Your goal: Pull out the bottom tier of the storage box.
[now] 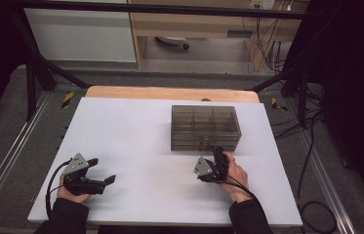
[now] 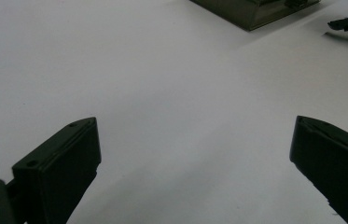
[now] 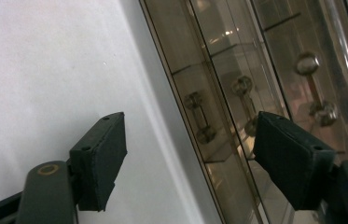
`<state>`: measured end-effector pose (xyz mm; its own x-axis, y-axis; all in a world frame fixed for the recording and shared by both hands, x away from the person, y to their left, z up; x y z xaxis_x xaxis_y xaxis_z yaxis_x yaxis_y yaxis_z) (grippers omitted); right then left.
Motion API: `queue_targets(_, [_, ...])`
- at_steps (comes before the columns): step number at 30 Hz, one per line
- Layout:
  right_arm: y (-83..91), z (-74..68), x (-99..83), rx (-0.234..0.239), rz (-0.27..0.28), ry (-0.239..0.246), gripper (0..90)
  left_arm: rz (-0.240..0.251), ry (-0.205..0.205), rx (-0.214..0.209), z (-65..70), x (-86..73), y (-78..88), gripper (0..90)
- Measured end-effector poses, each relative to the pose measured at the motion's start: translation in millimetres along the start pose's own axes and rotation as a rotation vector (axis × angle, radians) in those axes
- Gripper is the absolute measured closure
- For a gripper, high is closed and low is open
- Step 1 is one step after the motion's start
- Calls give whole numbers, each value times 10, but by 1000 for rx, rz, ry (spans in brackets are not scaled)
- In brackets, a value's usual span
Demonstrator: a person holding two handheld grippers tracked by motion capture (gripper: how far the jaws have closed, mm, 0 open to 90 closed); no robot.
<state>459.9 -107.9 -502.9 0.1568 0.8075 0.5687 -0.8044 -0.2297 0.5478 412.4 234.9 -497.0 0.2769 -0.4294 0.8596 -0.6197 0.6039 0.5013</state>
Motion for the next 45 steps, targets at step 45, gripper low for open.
queue_targets(45, [-289, -111, 67, -225, 2, 280, 611, 0, -3, 1, 0, 0, 0, 17])
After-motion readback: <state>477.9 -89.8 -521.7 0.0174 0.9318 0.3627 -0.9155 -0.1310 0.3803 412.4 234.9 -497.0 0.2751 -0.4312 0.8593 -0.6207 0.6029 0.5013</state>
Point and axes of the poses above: each handheld gripper's, and its own axes: y roughly backward along the jaws, x roughly out of its top, z roughly to its right, the point moved 10 cm from there along -y, roughly forward along the jaws, and after that the axes turned 12 degrees about -y, right-handed, at the moved point
